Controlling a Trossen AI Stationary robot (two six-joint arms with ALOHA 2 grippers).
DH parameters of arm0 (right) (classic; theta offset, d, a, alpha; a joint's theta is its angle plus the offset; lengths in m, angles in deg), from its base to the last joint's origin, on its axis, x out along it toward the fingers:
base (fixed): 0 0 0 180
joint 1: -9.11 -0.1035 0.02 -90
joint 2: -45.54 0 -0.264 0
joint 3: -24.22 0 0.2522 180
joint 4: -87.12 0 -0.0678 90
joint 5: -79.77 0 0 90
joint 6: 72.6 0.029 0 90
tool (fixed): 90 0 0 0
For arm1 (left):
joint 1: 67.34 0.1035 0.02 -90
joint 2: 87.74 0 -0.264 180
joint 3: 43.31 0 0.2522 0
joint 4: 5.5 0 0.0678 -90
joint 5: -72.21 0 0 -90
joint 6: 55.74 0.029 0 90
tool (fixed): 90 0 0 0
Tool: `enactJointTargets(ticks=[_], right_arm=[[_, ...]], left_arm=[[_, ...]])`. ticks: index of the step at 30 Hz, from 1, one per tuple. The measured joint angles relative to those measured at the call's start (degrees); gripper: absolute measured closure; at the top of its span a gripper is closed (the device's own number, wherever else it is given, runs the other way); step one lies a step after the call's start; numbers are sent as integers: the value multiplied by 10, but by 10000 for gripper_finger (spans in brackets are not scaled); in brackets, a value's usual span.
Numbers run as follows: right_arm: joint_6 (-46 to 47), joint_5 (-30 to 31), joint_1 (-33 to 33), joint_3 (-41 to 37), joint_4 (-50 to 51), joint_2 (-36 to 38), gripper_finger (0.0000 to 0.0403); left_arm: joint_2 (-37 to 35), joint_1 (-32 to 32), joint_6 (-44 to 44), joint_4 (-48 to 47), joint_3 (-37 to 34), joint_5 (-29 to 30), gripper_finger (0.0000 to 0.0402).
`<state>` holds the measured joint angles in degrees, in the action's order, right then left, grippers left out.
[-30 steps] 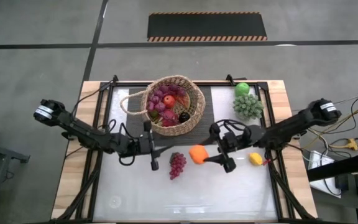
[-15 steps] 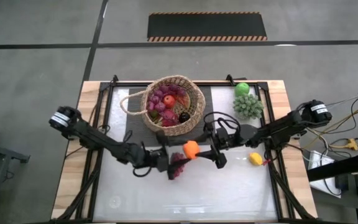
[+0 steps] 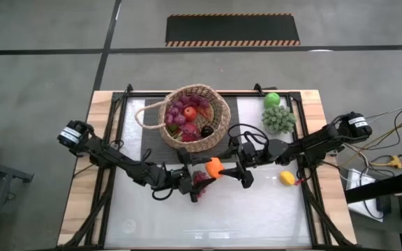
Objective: Build produce basket
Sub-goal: Put the orange into the basket
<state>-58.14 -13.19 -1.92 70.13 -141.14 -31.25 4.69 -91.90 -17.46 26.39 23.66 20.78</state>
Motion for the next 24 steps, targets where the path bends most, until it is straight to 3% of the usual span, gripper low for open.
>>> enactJointTargets(ticks=[9,24], right_arm=[[16,-3,-1,0,-56,1,149],[11,33,-2,0,-77,0,149]], left_arm=[[-32,-12,2,-51,-2,15,78],[-12,14,-19,5,-2,-10,81]])
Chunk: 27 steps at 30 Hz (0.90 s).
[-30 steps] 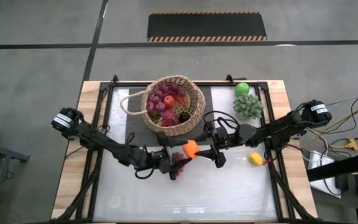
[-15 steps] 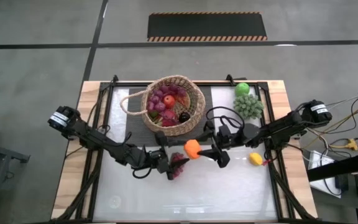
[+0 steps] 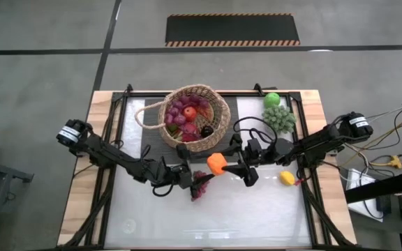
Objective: Build produce basket
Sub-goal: Put the orange into the basket
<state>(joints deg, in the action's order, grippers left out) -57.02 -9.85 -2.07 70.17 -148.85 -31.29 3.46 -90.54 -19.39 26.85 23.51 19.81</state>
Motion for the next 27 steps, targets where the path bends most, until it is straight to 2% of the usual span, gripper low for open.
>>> enactJointTargets(ticks=[9,14,20,27], right_arm=[[-17,14,1,0,4,0,149],[-32,14,1,0,6,0,149],[-44,18,2,0,17,0,149],[-59,19,2,0,25,0,150]], left_arm=[[0,11,-29,4,0,-6,102],[0,16,-74,2,-1,-12,84],[0,22,-79,4,-1,-13,60],[0,26,-77,4,-1,-20,57]])
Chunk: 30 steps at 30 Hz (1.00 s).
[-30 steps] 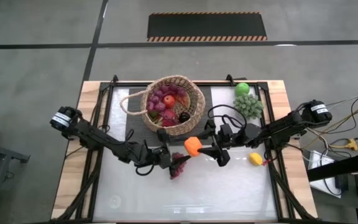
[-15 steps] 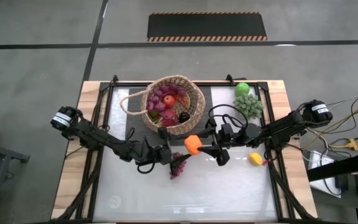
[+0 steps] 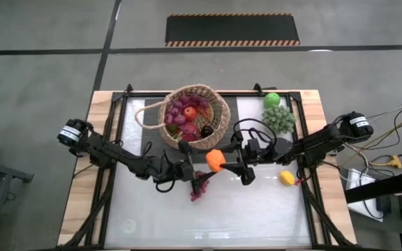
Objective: Build produce basket
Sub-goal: Put the orange into the basket
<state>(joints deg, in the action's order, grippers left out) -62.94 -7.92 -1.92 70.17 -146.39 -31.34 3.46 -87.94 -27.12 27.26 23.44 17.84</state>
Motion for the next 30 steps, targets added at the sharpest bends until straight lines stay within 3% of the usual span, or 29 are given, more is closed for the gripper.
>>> enactJointTargets(ticks=[13,18,25,30], right_arm=[[-13,19,-1,0,22,0,147],[-18,21,-1,0,48,9,110],[-23,52,0,-2,213,99,56],[-13,98,-1,-2,384,190,51]], left_arm=[[0,1,1,-3,0,-4,109],[-2,1,-12,-33,0,7,112],[-32,3,-46,-110,15,87,114],[-74,26,-128,-305,63,97,115]])
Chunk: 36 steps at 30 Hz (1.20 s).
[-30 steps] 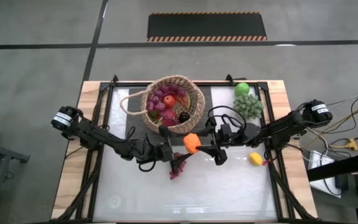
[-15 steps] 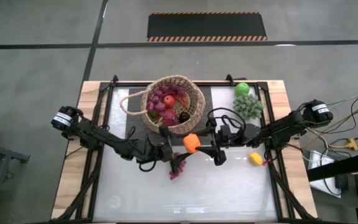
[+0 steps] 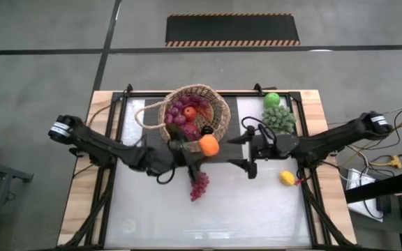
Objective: Build produce basket
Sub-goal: Put the orange into the basket
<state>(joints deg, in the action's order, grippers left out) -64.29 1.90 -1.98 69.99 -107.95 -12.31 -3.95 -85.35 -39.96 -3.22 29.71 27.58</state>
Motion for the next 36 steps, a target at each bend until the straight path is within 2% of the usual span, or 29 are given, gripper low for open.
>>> enactJointTargets(ticks=[3,5,8,11,14,16,23,33,36], right_arm=[[17,1,0,0,86,55,51],[25,1,0,0,135,85,51],[34,0,0,0,187,115,51],[34,1,0,-1,203,129,51],[26,0,0,-2,211,127,51],[22,0,0,-3,213,120,51],[21,0,0,-3,215,95,51],[21,0,0,-3,212,68,51],[24,0,0,-3,211,66,51]], left_arm=[[-22,30,-71,-177,56,-4,115],[-27,58,-110,-298,101,-29,115],[-25,117,-160,-434,168,-119,116],[-11,185,-175,-502,216,-234,116],[17,245,-186,-525,247,-310,116],[37,273,-187,-541,262,-330,116],[113,329,-179,-601,301,-334,116],[194,364,-169,-600,304,-327,110],[218,364,-168,-598,306,-302,103]])
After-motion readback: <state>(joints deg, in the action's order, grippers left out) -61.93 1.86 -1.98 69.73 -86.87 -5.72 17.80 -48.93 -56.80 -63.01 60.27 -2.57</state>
